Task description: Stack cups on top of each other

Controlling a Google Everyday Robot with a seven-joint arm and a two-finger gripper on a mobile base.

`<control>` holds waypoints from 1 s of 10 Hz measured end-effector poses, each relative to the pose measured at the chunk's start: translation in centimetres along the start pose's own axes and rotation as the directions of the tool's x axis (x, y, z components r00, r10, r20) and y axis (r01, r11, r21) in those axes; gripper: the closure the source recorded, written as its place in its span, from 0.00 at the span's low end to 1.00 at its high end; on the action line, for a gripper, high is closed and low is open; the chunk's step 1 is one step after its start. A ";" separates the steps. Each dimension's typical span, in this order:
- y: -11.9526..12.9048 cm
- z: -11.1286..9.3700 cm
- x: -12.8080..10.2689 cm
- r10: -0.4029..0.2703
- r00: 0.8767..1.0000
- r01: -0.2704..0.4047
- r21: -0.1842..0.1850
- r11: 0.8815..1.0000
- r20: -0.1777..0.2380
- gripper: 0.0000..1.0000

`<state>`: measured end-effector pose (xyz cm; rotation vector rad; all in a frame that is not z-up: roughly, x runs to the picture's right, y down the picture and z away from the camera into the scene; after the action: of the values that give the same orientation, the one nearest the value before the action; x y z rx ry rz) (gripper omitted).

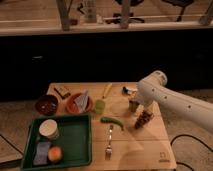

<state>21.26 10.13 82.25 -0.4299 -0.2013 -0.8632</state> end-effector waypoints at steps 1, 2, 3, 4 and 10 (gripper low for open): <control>-0.2 0.0 0.1 0.003 1.000 -0.003 0.003 1.000 0.004 0.20; -0.2 0.1 0.4 0.008 1.000 -0.008 0.000 1.000 0.013 0.20; -0.4 0.2 0.5 0.008 1.000 -0.008 0.000 1.000 0.018 0.20; -0.8 0.3 0.5 0.006 1.000 -0.006 -0.001 1.000 0.026 0.20; -2.8 1.1 0.9 -0.006 0.997 0.007 -0.010 1.000 0.071 0.20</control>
<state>19.74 8.39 84.34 -0.4699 -0.2639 -0.8563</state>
